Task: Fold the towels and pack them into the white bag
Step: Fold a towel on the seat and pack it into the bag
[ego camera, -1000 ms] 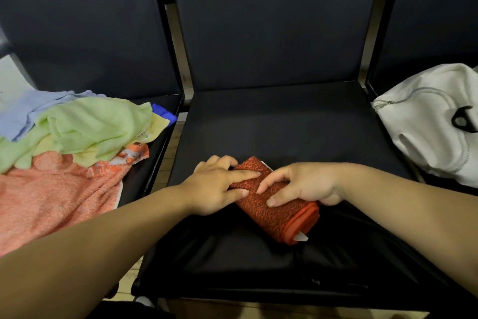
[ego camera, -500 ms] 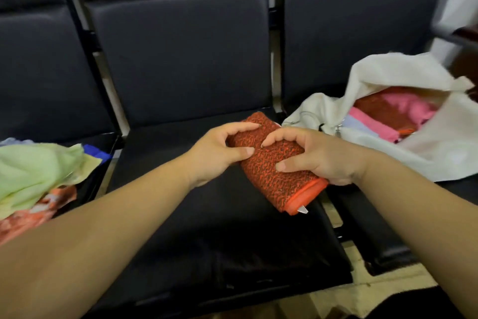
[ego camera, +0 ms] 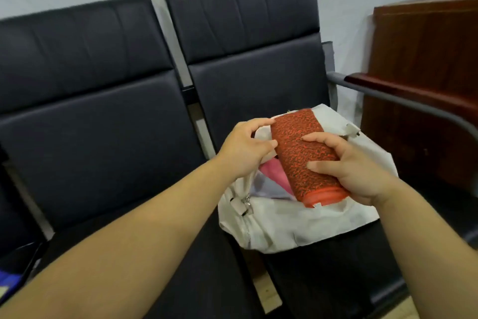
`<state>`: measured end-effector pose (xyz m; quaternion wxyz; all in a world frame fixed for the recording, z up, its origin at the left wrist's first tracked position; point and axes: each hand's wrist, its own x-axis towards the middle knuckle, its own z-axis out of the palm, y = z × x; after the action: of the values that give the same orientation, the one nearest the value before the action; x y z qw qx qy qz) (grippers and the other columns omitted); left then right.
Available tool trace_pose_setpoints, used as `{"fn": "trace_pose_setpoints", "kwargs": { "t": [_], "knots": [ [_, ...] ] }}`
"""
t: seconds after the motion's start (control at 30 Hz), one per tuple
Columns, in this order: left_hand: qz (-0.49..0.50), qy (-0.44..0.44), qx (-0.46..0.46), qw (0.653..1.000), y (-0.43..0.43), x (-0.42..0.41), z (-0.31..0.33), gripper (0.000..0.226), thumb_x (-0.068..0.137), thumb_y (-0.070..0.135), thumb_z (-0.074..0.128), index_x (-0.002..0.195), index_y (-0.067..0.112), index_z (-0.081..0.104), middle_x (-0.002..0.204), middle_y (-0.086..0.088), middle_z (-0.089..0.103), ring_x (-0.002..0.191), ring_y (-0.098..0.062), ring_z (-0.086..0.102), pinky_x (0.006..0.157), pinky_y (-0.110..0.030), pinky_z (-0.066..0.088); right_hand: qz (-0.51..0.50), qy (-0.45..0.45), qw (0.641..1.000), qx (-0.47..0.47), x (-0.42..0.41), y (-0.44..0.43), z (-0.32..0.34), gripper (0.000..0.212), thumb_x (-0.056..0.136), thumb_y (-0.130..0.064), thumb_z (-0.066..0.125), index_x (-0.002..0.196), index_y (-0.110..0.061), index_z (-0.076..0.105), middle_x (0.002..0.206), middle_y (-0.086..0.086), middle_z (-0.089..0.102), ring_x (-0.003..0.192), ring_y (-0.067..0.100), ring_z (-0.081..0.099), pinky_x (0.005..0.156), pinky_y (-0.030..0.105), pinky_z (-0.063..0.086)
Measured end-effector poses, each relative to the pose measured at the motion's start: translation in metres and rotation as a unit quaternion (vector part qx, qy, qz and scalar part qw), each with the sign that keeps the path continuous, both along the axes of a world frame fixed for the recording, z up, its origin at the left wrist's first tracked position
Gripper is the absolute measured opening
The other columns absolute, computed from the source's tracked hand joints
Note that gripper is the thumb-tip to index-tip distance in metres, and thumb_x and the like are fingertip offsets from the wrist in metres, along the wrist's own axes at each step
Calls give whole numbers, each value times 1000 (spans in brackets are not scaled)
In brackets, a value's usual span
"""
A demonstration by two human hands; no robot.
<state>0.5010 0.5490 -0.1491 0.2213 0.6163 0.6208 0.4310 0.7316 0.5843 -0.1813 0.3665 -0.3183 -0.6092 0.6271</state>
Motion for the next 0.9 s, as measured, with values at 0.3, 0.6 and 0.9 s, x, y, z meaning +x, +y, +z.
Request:
{"fn": "trace_pose_setpoints", "kwargs": {
  "t": [0.3,0.6,0.9],
  "knots": [
    [-8,298,-172,939,41,-33,-26,37,100,47,54,135,41,61,120,8,42,124,-19,49,103,-27,37,-74,14,997,-33,-12,49,-48,45,88,4,70,109,-35,70,121,10,69,98,25,73,79,43,62],
    [32,232,-106,966,45,-35,-28,50,107,30,45,156,32,34,122,8,44,102,-9,53,88,-26,45,55,-163,981,-85,-37,75,-44,29,93,-13,70,117,-30,69,110,4,70,94,26,74,80,37,63],
    [44,238,-60,968,44,-37,-25,53,108,29,43,157,41,25,118,13,42,99,-2,52,78,-11,41,178,-344,905,175,-84,115,-62,53,95,-39,67,145,-44,49,149,-9,47,123,9,49,102,20,36]
  ]
}}
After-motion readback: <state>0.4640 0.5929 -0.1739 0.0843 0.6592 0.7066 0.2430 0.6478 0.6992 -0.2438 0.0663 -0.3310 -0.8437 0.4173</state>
